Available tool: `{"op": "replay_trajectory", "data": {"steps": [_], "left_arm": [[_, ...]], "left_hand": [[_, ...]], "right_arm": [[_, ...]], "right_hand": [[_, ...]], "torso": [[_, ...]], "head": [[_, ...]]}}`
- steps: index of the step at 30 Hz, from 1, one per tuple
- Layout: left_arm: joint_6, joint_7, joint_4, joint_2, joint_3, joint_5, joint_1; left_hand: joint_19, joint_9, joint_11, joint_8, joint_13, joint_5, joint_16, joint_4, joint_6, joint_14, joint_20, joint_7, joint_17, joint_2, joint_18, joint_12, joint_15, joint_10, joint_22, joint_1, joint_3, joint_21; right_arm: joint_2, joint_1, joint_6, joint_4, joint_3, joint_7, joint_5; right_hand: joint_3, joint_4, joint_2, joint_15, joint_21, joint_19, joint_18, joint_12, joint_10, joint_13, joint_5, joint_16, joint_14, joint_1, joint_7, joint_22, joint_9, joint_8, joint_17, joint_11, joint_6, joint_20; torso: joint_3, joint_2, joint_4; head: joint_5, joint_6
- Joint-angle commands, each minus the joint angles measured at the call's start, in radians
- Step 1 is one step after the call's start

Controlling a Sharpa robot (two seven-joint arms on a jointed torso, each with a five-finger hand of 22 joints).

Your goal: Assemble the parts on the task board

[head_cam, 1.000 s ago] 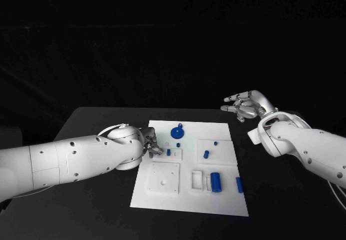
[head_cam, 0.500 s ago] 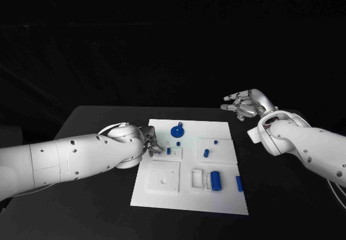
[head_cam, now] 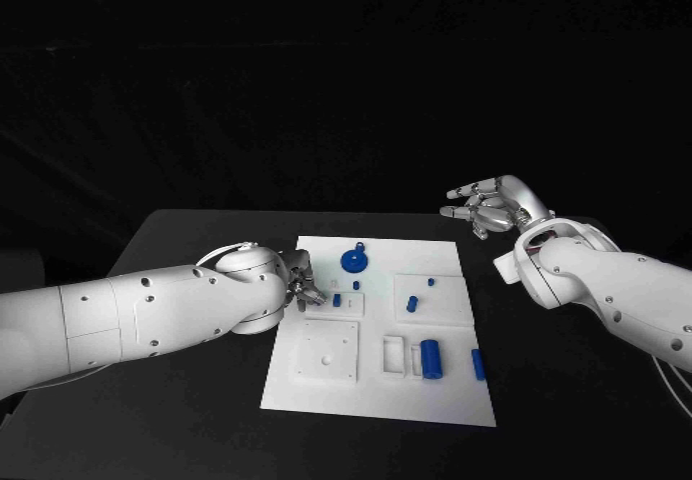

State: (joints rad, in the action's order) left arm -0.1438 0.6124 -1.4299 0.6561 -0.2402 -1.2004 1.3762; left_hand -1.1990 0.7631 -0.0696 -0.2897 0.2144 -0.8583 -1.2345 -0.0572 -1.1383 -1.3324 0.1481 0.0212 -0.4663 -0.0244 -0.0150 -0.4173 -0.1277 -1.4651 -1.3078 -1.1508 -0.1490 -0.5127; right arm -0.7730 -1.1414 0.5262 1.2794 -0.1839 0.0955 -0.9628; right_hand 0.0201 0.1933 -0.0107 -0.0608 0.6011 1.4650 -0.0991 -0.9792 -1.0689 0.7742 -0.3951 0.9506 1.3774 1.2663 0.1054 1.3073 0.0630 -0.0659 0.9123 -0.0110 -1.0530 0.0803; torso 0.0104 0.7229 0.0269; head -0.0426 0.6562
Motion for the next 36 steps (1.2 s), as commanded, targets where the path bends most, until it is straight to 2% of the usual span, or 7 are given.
{"op": "replay_trajectory", "data": {"steps": [1,32,36], "left_arm": [[0.028,-0.001,0.001,-0.003,-0.001,0.001,-0.001],[0.048,0.0,0.001,-0.002,0.0,0.013,-0.001],[0.052,-0.001,0.0,-0.001,0.0,0.018,-0.001]], "left_hand": [[-0.003,-0.001,-0.006,-0.005,0.001,-0.003,-0.002,-0.132,-0.027,-0.004,-0.001,-0.026,-0.001,0.0,-0.011,-0.003,0.0,-0.041,-0.02,-0.007,-0.131,-0.005],[-0.003,-0.002,-0.006,-0.013,0.002,-0.008,-0.002,-0.131,-0.023,-0.005,0.0,-0.026,-0.003,-0.002,-0.012,-0.004,-0.001,-0.042,-0.02,-0.01,-0.132,-0.009],[-0.003,-0.002,-0.006,-0.013,0.002,-0.009,-0.002,-0.132,-0.022,-0.005,0.0,-0.025,-0.003,-0.002,-0.012,-0.004,-0.001,-0.042,-0.02,-0.01,-0.133,-0.01]], "right_arm": [[0.001,0.0,-0.009,0.0,-0.001,0.012,-0.003],[0.007,0.0,-0.011,-0.006,-0.001,0.012,-0.002],[0.008,0.0,-0.012,-0.007,-0.001,0.012,-0.002]], "right_hand": [[-0.005,0.001,0.0,-0.003,-0.001,0.03,-0.008,-0.004,0.002,-0.001,-0.003,0.004,0.0,-0.009,0.001,0.068,-0.001,0.004,0.0,0.006,-0.005,0.002],[-0.008,0.004,0.001,-0.003,-0.002,0.03,-0.008,-0.004,0.002,-0.002,-0.002,0.004,0.0,-0.009,0.002,0.068,-0.001,0.004,0.001,0.006,-0.004,0.002],[-0.008,0.004,0.001,-0.003,-0.002,0.03,-0.008,-0.004,0.002,-0.002,-0.002,0.004,0.0,-0.009,0.002,0.068,-0.001,0.004,0.001,0.006,-0.004,0.002]], "torso": [[-0.0003,0.0,0.0009],[-0.0001,0.0,0.0005],[-0.0002,0.001,0.0003]], "head": [[-0.001,0.002],[-0.002,0.007],[-0.002,0.003]]}}
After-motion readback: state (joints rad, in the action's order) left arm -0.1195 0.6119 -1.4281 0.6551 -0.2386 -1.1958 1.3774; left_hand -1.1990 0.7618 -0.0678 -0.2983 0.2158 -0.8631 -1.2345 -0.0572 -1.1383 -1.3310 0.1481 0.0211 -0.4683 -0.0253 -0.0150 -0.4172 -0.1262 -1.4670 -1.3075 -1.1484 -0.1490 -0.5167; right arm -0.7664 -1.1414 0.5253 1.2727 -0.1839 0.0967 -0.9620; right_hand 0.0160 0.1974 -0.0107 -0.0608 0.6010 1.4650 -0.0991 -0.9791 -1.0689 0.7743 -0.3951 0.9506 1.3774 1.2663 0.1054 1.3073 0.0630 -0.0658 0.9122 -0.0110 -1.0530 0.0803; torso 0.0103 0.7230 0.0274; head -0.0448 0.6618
